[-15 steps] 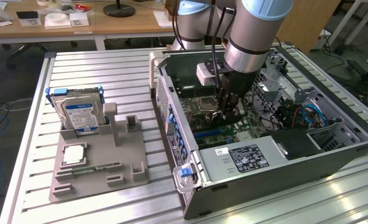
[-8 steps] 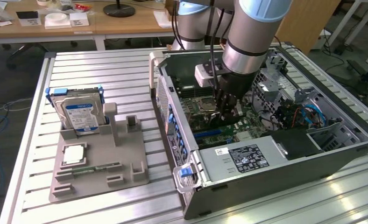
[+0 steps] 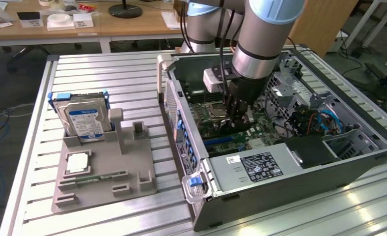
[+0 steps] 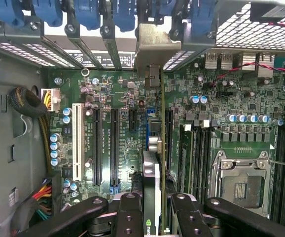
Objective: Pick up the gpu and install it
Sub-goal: 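Insert the gpu into the slot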
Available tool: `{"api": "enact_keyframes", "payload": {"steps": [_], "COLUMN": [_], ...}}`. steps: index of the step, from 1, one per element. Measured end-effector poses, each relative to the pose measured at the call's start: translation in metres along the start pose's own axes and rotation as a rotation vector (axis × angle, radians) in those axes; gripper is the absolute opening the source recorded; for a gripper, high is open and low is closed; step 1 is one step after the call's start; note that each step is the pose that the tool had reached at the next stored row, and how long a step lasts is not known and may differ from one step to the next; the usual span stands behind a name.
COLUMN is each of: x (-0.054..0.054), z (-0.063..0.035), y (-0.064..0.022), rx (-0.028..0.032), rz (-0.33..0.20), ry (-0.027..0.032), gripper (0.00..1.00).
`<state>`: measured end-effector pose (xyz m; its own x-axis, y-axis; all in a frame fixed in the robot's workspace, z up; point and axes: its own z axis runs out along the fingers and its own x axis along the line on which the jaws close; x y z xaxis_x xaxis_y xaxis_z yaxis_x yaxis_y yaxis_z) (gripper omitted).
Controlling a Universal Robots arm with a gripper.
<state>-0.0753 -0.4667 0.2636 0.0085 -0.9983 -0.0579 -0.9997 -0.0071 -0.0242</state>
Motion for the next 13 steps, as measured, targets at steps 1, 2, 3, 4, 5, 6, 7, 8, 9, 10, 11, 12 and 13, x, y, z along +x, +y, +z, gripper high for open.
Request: {"api": "enact_keyframes", "payload": {"steps": [1, 2, 3, 4, 5, 6, 7, 8, 9, 10, 11, 12, 13], "x": [0.0000, 0.0000, 0.0000, 0.0000, 0.0000, 0.0000, 0.0000, 0.0000, 0.0000, 0.0001, 0.0001, 0.0001, 0.0001], "z": [0.0002, 0.0006, 0.0008, 0.0008, 0.0008, 0.0008, 0.0008, 0.0008, 0.0011, 0.0013, 0.0012, 0.0013, 0.0013], "y": [0.0003, 0.0007, 0.0008, 0.0009, 0.0009, 0.0009, 0.0009, 0.0009, 0.0010, 0.0010, 0.0010, 0.0010, 0.0010], "rx": [0.0000, 0.0001, 0.0001, 0.0000, 0.0000, 0.0000, 0.0000, 0.0001, 0.0001, 0.0002, 0.0001, 0.0001, 0.0001], "rz": [0.000, 0.000, 0.000, 0.000, 0.000, 0.000, 0.000, 0.000, 0.000, 0.000, 0.000, 0.000, 0.000], "ry": [0.0000, -0.0002, -0.0001, 0.0000, 0.0000, 0.0000, 0.0000, 0.0000, -0.0001, -0.0002, 0.0000, 0.0000, 0.0000], "gripper": [0.27, 0.27, 0.27, 0.27, 0.27, 0.27, 0.27, 0.27, 0.27, 0.27, 0.27, 0.27, 0.27]}}
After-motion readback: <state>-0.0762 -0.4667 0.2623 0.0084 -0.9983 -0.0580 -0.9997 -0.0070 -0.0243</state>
